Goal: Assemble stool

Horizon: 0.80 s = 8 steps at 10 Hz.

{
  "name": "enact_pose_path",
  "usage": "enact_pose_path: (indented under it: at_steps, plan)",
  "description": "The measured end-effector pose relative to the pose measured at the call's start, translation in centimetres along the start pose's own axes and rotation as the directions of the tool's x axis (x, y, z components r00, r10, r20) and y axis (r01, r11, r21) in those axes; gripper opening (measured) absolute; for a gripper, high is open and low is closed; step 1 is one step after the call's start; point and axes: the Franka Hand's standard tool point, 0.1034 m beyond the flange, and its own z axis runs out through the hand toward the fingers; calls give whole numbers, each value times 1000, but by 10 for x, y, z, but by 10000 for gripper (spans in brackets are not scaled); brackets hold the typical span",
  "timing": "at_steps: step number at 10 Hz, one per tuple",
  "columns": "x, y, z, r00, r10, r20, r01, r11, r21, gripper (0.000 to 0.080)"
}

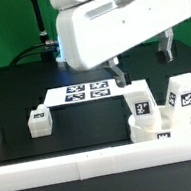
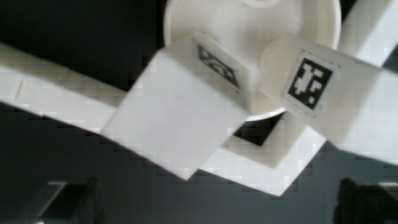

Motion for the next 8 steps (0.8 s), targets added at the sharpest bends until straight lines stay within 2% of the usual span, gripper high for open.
enact_pose_path:
  at_steps: [2,4,7,8]
  plan:
    - [-2,2,0,980,-197,8,197,980,-6,649]
    - [-3,6,5,904,-428,19,428,903,-17,649]
    - [-8,6,15,749,-660,58,662,750,-4,649]
    - [-9,5,19,767,-639,59,640,768,1,649]
